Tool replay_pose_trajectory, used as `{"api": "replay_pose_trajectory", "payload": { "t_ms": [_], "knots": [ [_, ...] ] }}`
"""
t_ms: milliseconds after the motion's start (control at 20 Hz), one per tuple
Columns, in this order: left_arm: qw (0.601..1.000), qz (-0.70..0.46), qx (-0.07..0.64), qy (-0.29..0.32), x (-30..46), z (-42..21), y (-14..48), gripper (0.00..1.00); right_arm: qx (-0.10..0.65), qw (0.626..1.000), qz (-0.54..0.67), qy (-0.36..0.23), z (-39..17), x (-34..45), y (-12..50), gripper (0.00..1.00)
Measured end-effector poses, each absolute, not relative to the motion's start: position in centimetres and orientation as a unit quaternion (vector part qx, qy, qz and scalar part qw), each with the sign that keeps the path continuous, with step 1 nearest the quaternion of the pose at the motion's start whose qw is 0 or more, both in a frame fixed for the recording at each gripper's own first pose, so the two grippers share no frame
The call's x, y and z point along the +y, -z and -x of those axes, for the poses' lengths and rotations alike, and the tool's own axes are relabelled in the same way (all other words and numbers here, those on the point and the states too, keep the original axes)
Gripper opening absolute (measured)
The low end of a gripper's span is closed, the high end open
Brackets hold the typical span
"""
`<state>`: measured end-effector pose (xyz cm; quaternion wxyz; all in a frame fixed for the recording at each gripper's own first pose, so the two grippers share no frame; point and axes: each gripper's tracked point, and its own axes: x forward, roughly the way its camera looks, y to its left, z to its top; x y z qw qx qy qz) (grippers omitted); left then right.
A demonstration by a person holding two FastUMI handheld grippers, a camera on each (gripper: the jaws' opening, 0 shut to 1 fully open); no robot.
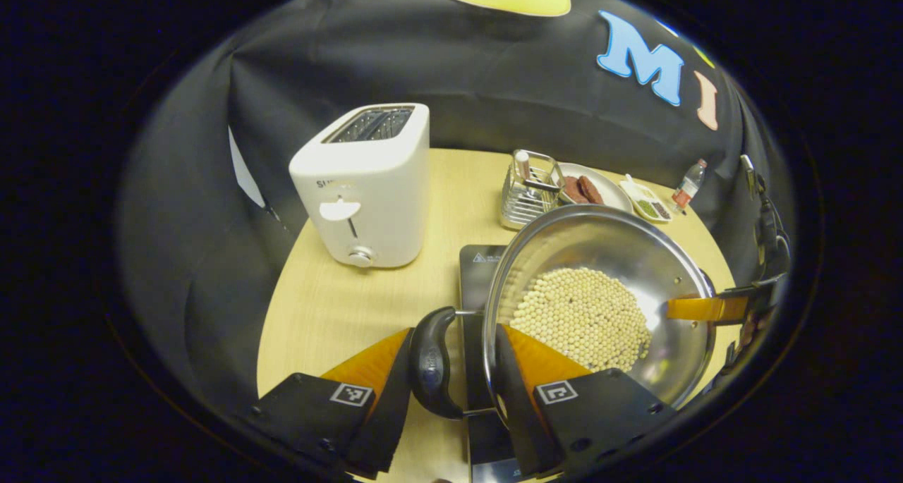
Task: First push the handle of the pot to place it horizontally, then grasp the pot with both hands and set it on the induction cooktop.
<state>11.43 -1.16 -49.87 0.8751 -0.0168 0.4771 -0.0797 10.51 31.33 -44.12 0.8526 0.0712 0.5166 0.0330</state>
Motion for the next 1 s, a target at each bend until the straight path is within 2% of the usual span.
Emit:
{"api": "replay_pose_trajectory", "payload": {
  "t_ms": [50,100,150,200,300,450,650,1000],
  "knots": [
    [0.880,0.015,0.470,0.074,-0.9,-11.5,49.4,0.71,0.510,0.857,-0.068,-0.034,-10.7,31.1,44.0,0.52],
    [0.885,0.016,0.461,0.067,-0.5,-11.8,48.7,0.77,0.501,0.863,-0.060,-0.031,-11.0,30.5,43.5,0.62],
    [0.890,0.019,0.451,0.059,-0.2,-11.8,47.9,0.82,0.488,0.870,-0.054,-0.030,-11.3,30.1,42.8,0.67],
    [0.897,0.023,0.439,0.050,0.3,-12.0,46.9,0.88,0.474,0.879,-0.050,-0.027,-11.6,29.6,41.9,0.81],
    [0.911,0.028,0.410,0.028,1.2,-12.0,44.4,0.89,0.448,0.892,-0.052,-0.037,-11.9,29.3,40.1,0.94],
    [0.931,0.036,0.364,0.010,0.5,-11.8,39.9,0.91,0.388,0.920,-0.042,-0.036,-12.6,27.5,36.1,0.95],
    [0.957,0.020,0.290,0.018,-3.4,-12.0,32.2,0.90,0.300,0.952,-0.044,-0.044,-12.9,25.1,28.9,0.95],
    [0.981,0.043,0.172,0.084,-20.5,-11.5,19.3,0.90,0.170,0.984,-0.044,-0.007,-10.7,15.8,15.6,0.95]
  ]
}}
